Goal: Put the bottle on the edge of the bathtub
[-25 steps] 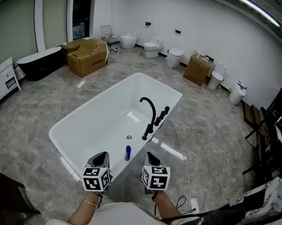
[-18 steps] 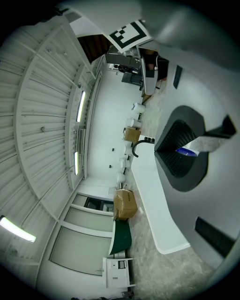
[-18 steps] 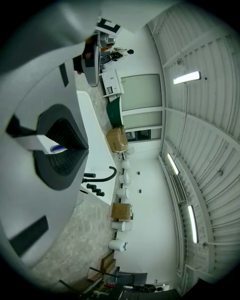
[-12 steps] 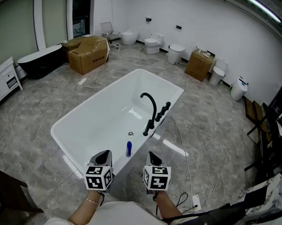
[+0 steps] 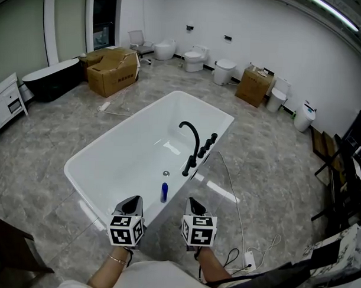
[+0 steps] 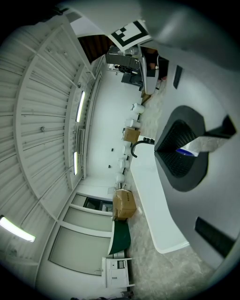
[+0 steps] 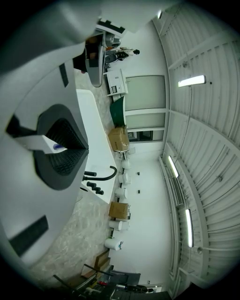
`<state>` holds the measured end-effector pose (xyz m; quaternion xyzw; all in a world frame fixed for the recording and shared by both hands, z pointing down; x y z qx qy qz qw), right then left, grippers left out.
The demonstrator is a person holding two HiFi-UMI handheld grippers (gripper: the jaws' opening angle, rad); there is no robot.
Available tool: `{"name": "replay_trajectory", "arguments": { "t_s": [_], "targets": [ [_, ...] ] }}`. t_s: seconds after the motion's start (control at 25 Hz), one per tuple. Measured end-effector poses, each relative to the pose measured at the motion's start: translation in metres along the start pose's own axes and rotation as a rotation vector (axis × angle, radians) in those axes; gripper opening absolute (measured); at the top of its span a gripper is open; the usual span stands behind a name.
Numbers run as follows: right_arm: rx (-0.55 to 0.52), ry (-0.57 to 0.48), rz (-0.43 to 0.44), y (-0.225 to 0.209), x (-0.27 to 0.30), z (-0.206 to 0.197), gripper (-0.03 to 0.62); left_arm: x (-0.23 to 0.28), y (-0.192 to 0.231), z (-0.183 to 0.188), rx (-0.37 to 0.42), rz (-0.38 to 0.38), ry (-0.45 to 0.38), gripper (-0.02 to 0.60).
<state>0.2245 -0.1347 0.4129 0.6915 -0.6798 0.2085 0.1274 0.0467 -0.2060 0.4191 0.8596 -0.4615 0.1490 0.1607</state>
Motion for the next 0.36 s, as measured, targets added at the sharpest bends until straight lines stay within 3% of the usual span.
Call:
{"name": "replay_trajectory", "arguments": {
  "t_s": [0.36],
  "targets": [
    [-0.01, 0.01, 0.001, 0.008, 0.0038, -0.0026, 0.026, 0.0004, 0.007, -0.0054, 0.001, -0.004, 0.011, 0.011]
  ]
}}
Point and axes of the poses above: the fingertips, and each gripper's own axes: x forward along the fingers, y to its left, z out of its top, the point moved 2 cm from there along -x, backward along the fingers, and after that the axes turned 9 degrees about z, right-handed, at the moved point
